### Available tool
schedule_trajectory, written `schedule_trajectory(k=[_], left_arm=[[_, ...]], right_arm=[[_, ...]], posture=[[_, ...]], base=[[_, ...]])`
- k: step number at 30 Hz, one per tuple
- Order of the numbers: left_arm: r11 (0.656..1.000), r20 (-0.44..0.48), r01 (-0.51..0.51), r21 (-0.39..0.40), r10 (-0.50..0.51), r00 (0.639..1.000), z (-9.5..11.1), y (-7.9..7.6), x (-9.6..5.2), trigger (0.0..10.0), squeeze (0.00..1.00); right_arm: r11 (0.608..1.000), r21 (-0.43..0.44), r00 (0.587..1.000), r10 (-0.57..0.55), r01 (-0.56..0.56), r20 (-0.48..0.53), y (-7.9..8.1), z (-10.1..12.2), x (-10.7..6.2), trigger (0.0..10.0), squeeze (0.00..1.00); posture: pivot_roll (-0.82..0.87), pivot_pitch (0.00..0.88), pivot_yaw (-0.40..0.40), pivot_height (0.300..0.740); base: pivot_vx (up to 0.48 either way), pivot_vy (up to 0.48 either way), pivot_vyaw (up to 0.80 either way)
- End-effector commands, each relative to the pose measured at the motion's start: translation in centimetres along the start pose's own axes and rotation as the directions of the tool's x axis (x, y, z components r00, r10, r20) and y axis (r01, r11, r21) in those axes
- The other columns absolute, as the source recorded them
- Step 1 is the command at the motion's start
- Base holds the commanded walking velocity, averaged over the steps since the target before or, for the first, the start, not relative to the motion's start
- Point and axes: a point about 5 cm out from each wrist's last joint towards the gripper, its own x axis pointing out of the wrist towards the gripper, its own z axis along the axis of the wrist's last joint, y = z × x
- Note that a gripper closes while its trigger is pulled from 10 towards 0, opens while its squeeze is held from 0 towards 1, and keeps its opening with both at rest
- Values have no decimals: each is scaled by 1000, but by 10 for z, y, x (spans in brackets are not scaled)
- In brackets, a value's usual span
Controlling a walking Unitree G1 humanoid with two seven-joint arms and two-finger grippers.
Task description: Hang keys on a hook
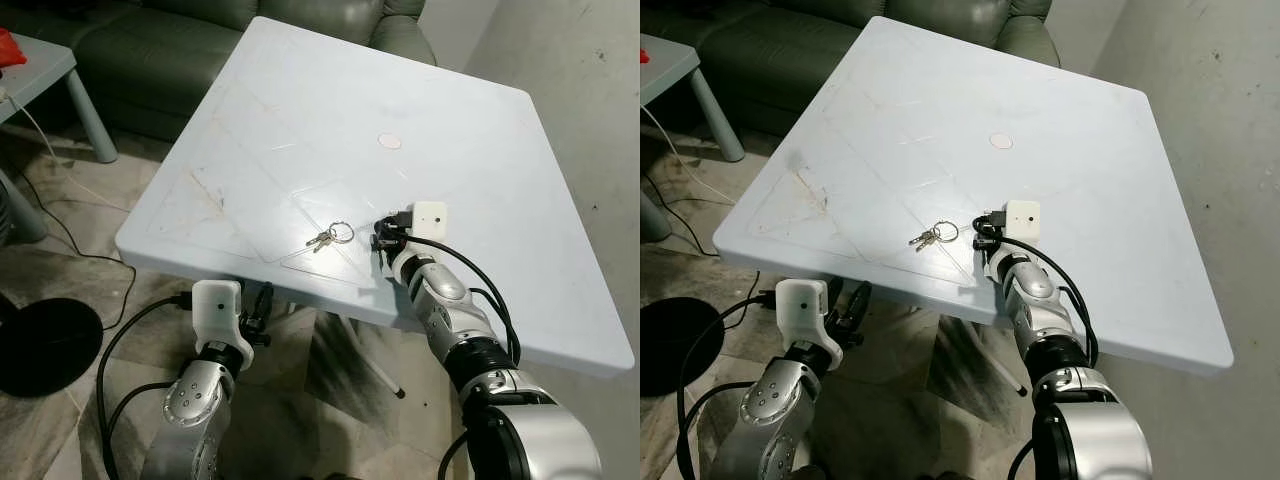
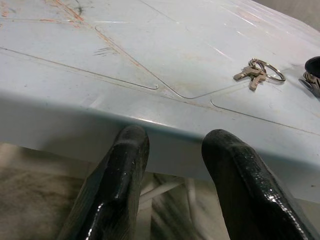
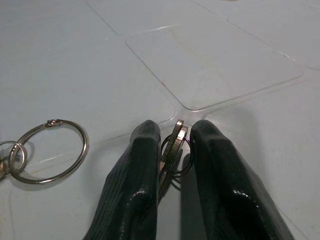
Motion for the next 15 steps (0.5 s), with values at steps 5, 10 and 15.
schedule_trajectory(k=[5, 10, 15], left_arm=[[1000, -13, 9, -6, -9, 1000, -3, -6, 0, 10000, 0], [1000, -11, 5, -8, -5, 1000, -3, -6, 0, 10000, 0], [1000, -10, 5, -7, -5, 1000, -3, -6, 0, 10000, 0]], right_arm=[[999, 9, 999, -33, 33, -13, -7, 2, 0, 9020, 0], [999, 1, 999, -46, 46, 3, -9, 3, 0, 0, 0], [999, -1, 999, -42, 42, 10, -9, 5, 0, 0, 0]], posture=[[127, 156, -185, 740], [128, 156, -187, 740], [126, 159, -188, 740]], base=[[0, 0, 0], [0, 0, 0], [0, 0, 0]])
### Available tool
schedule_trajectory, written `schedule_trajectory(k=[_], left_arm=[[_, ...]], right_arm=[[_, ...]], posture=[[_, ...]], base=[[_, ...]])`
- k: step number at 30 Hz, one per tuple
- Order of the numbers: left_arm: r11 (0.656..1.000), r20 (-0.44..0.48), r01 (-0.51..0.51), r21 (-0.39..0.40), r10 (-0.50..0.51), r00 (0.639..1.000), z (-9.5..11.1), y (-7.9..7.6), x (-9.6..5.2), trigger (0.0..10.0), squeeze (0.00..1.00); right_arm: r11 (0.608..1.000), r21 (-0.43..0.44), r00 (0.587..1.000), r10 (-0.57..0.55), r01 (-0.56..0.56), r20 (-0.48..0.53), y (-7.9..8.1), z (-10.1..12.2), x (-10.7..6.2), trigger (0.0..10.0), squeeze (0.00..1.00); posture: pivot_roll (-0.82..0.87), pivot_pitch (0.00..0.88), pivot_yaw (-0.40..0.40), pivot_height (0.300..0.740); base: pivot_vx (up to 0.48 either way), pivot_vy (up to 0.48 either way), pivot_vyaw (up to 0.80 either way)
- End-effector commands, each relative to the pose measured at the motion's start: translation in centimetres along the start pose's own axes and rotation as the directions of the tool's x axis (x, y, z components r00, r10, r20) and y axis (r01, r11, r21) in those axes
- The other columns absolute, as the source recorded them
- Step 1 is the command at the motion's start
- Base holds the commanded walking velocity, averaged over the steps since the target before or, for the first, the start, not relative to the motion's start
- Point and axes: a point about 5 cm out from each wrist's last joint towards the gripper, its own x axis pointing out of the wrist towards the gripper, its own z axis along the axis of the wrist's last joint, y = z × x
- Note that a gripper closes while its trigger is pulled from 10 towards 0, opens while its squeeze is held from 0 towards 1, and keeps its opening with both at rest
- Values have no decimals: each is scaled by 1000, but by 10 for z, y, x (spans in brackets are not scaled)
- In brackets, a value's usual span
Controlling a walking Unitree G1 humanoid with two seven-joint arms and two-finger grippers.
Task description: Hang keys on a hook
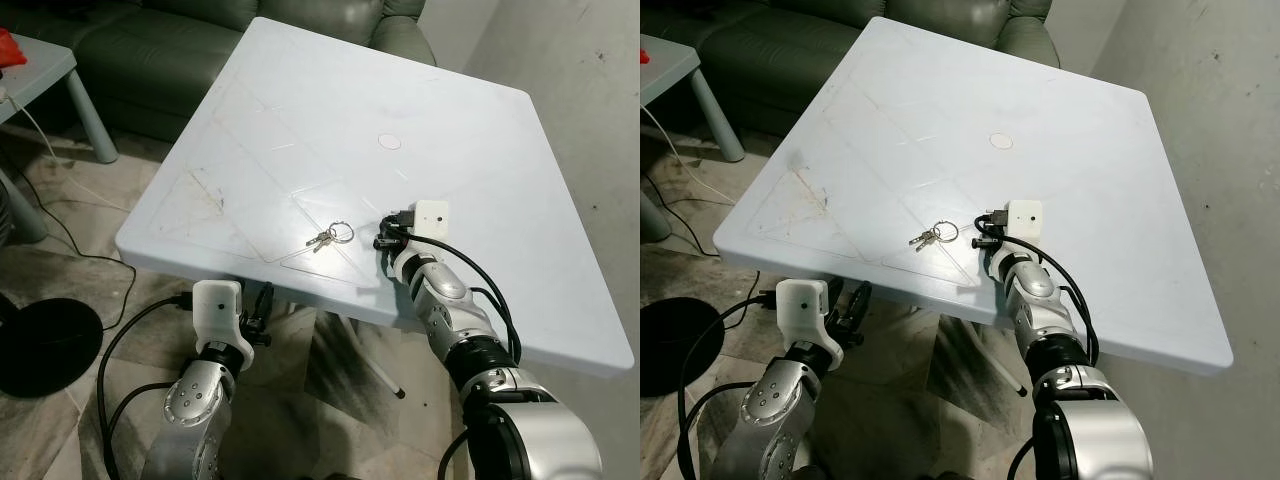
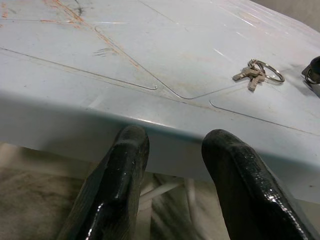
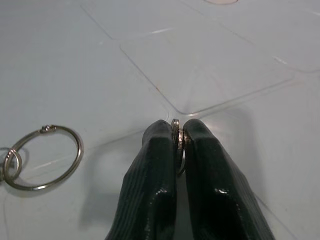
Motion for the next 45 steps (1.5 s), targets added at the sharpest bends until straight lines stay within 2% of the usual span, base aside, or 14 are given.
schedule_trajectory(k=[1, 9, 14, 19, 22, 26, 34, 35, 36, 37, 38, 39, 42, 45], left_arm=[[1000, -11, 7, -6, -7, 1000, -3, -6, 0, 10000, 0], [1000, -9, 1, -6, -1, 1000, -2, -4, 1, 10000, 0], [1000, -7, -1, -7, 1, 1000, -2, -4, 2, 10000, 0], [1000, 9, -5, -7, 5, 1000, 2, -3, 7, 10000, 0], [1000, 39, -4, 3, 4, 999, 10, -1, 15, 10000, 0], [1000, 57, -7, 0, 7, 998, 16, 1, 21, 10000, 0], [999, 143, -42, 8, 41, 989, 43, 15, 39, 10000, 0], [998, 155, -56, 13, 54, 986, 49, 20, 43, 10000, 0], [998, 158, -61, 14, 58, 986, 51, 21, 45, 10000, 0], [998, 187, -63, 23, 57, 981, 56, 24, 46, 10000, 0], [998, 187, -63, 23, 57, 981, 56, 24, 46, 10000, 0], [997, 198, -69, 17, 64, 978, 59, 27, 48, 10000, 0], [999, 195, -44, -3, 44, 980, 60, 30, 52, 10000, 0], [999, 193, -50, 6, 48, 980, 60, 31, 54, 10000, 0]], right_arm=[[1000, -3, 1000, -20, 20, -3, -7, 1, 0, 0, 0], [1000, 8, 1000, -21, 21, 23, -8, 6, 0, 0, 0], [998, 50, 997, -39, 35, 68, -11, 16, 1, 0, 0], [991, 128, 985, -69, 49, 156, -14, 40, 4, 0, 0], [991, 109, 967, -97, 73, 236, -19, 59, 1, 0, 0], [991, 99, 956, -112, 87, 272, -22, 66, -2, 0, 0], [993, 30, 928, -114, 111, 355, -30, 81, -16, 0, 0], [995, -5, 925, -95, 104, 367, -31, 79, -21, 8667, 0], [995, -15, 925, -87, 100, 370, -31, 79, -22, 8667, 0], [998, -21, 916, -53, 67, 398, -29, 77, -28, 10000, 0], [998, -21, 916, -53, 67, 398, -29, 77, -28, 10000, 0], [999, -40, 908, 5, 13, 419, -26, 74, -33, 10000, 0], [996, -79, 905, 73, -44, 418, -22, 65, -41, 10000, 0], [993, -98, 901, 103, -68, 421, -21, 61, -45, 10000, 0]], posture=[[126, 159, -188, 740], [122, 168, -190, 740], [120, 170, -190, 740], [114, 151, -184, 740], [107, 137, -180, 740], [99, 121, -177, 740], [74, 86, -166, 740], [62, 73, -158, 740], [62, 73, -158, 740], [52, 67, -151, 740], [52, 67, -151, 740], [49, 65, -148, 740], [42, 61, -142, 740], [35, 56, -137, 740]], base=[[0, 0, 0], [0, 0, 0], [0, 0, 0], [0, 0, 0], [0, 0, 0], [0, 0, 0], [0, 0, 0], [0, 0, 0], [0, 0, 0], [0, 0, 0], [0, 0, 0], [0, 0, 0], [0, 0, 0], [0, 0, 0]])
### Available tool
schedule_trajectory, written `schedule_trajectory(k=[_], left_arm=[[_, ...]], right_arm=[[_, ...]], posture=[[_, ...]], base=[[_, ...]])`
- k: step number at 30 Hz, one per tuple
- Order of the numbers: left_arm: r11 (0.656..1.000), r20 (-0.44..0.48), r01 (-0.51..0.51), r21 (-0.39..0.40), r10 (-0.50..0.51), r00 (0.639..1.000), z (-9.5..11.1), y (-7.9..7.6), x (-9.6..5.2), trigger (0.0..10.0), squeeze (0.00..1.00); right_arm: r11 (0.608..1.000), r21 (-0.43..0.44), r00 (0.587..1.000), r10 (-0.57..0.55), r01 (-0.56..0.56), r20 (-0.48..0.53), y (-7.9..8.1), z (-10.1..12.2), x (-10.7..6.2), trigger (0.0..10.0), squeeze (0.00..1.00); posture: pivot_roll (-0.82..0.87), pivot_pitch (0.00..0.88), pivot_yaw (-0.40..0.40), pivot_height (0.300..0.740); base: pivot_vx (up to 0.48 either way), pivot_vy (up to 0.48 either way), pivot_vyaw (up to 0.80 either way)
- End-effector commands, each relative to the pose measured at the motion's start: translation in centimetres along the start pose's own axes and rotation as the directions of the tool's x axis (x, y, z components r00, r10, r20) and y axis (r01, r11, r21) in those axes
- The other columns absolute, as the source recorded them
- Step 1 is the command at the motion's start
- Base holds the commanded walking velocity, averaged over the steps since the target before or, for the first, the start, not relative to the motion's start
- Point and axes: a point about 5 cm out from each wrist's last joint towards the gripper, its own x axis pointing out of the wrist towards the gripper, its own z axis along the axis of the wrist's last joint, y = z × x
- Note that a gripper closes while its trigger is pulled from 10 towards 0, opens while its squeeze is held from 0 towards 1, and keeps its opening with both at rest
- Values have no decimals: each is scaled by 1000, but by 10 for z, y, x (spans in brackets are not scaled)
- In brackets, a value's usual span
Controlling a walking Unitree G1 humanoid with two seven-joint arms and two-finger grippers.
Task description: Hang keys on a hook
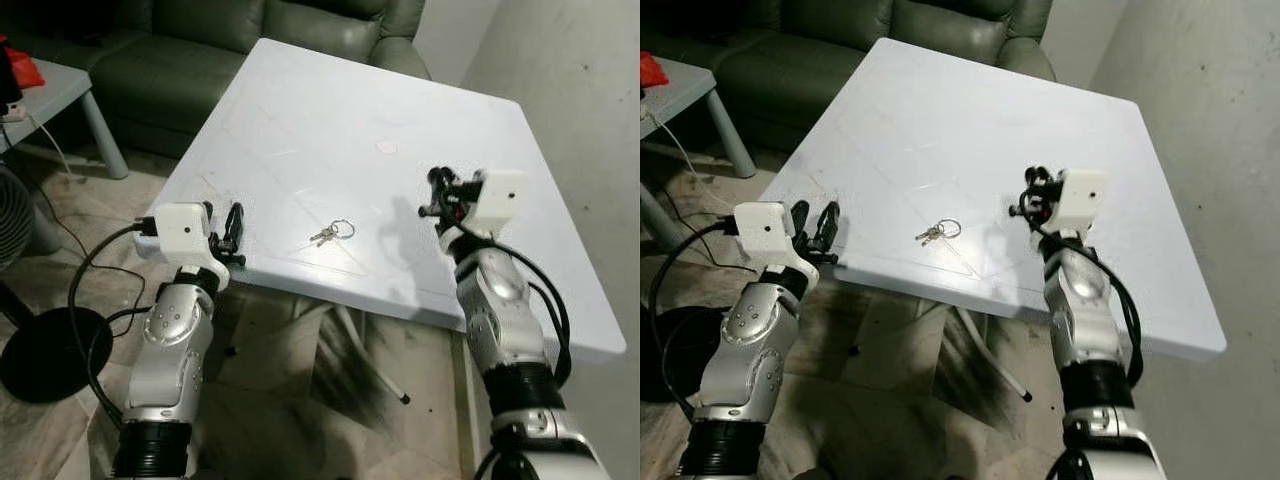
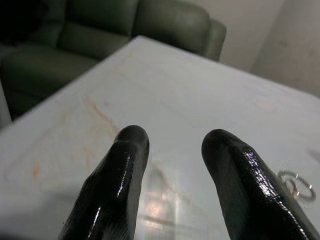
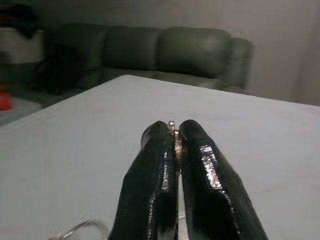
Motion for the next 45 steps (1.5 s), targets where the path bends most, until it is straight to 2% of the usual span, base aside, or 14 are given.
schedule_trajectory(k=[1, 5, 10, 13, 15, 17, 19, 22, 33, 45], left_arm=[[1000, 3, 22, -8, -22, 1000, 1, -4, 4, 10000, 0], [999, 11, 40, -36, -40, 999, 1, -5, 5, 10000, 0], [999, 25, 28, -19, -28, 999, 1, -2, 4, 10000, 0], [1000, 48, 13, -25, -12, 999, 1, 3, -2, 10000, 0], [999, 55, 11, -45, -8, 998, 1, 8, -6, 10000, 0], [999, 55, 2, -49, 0, 998, -1, 13, -9, 10000, 0], [997, 59, -15, -79, 19, 998, -1, 19, -13, 10000, 0], [996, 59, -32, -84, 37, 998, 0, 25, -13, 10000, 0], [995, 43, -61, -79, 64, 997, 3, 34, 2, 10000, 0], [993, 24, -49, -105, 52, 998, -1, 29, 12, 10000, 0]], right_arm=[[1000, -4, 999, 10, -10, 38, -3, 8, -2, 10000, 0], [1000, 11, 998, 26, -27, 62, -3, 9, -7, 10000, 0], [1000, 5, 997, 23, -24, 68, -6, 9, -10, 10000, 0], [1000, 6, 997, 26, -26, 66, -8, 9, -13, 10000, 0], [1000, -19, 998, 16, -15, 56, -9, 8, -16, 10000, 0], [1000, -8, 999, 24, -24, 35, -10, 4, -18, 10000, 0], [998, -70, 1000, 5, -6, -20, -12, -2, -22, 10000, 0], [998, -61, 999, 6, -9, -42, -13, -7, -25, 10000, 0], [996, -89, 999, -34, 30, -43, -9, -9, -20, 10000, 0], [994, -94, 997, -62, 57, -44, -9, -10, -24, 10000, 0]], posture=[[33, 56, -136, 740], [32, 54, -136, 740], [34, 52, -138, 740], [33, 50, -137, 740], [33, 44, -136, 740], [34, 41, -135, 740], [35, 37, -134, 740], [37, 27, -132, 740], [31, 0, -102, 740], [1, 0, -84, 740]], base=[[0, 0, 0], [0, 0, 0], [0, 0, 0], [0, 0, 0], [0, 0, 0], [0, 0, 0], [0, 0, -266], [0, 0, -744], [0, 0, -741], [0, 467, -742]])
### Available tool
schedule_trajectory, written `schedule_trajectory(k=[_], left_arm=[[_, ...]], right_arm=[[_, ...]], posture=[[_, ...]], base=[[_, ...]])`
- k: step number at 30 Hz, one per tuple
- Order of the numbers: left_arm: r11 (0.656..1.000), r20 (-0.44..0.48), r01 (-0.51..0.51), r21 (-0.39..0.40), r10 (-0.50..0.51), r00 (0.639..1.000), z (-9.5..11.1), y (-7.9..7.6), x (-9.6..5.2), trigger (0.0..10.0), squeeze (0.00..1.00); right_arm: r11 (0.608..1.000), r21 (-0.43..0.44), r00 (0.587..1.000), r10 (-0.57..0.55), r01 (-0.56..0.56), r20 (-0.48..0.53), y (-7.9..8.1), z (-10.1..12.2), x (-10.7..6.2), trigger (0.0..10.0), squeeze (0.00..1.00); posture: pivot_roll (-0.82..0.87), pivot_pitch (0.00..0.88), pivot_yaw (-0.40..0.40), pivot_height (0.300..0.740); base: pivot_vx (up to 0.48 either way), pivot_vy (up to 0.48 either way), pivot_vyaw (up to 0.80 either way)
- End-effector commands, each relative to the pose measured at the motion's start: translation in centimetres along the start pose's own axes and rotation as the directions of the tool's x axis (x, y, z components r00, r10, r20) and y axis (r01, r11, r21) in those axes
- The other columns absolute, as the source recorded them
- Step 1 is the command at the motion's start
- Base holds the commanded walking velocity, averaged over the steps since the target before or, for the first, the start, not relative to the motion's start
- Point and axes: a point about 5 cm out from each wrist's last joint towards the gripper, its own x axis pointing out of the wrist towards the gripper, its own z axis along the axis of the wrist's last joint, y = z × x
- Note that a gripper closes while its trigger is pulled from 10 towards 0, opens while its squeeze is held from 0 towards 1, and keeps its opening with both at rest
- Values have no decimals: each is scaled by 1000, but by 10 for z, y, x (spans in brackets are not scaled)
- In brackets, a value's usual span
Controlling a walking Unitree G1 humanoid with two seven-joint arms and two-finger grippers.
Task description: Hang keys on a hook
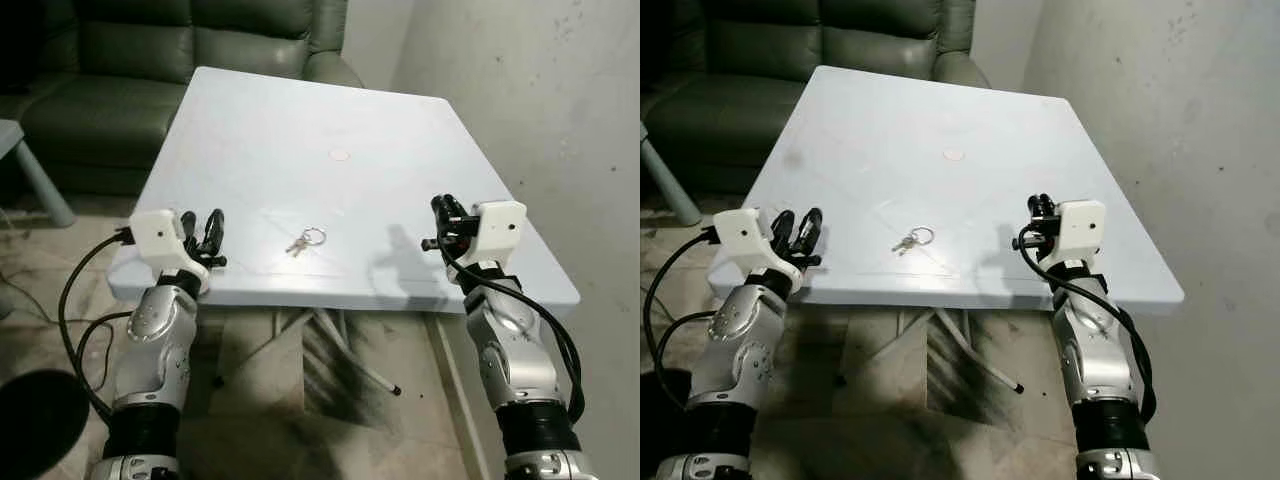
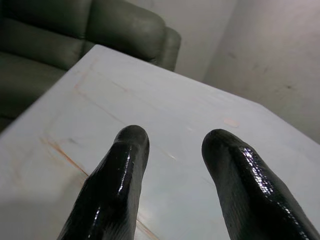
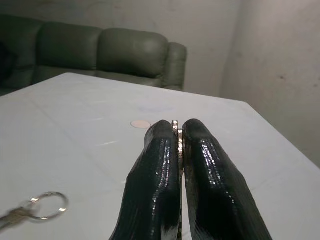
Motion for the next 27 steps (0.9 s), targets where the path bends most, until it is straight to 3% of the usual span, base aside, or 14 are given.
schedule_trajectory(k=[1, 5, 18, 27], left_arm=[[1000, 8, 3, -6, -3, 1000, 2, -3, 4, 10000, 0], [1000, -1, 13, -13, -13, 1000, -1, -6, 5, 10000, 0], [1000, -77, -12, -19, 10, 997, -14, -9, 5, 10000, 0], [999, -77, 43, -9, -44, 996, -17, -17, 2, 10000, 0]], right_arm=[[1000, -11, 1000, -7, 7, 17, -1, 5, -1, 10000, 0], [1000, -15, 1000, -9, 9, 11, -1, 2, -4, 10000, 0], [1000, -25, 1000, -16, 15, -7, 1, -2, -11, 10000, 0], [999, -35, 1000, -22, 22, -14, 4, -4, -14, 10000, 0]], posture=[[1, 0, -84, 740], [-7, 0, -80, 740], [-11, 0, -74, 740], [-12, 0, -71, 740]], base=[[0, 472, -744], [0, 442, -744], [0, 0, -742], [0, 0, -740]])
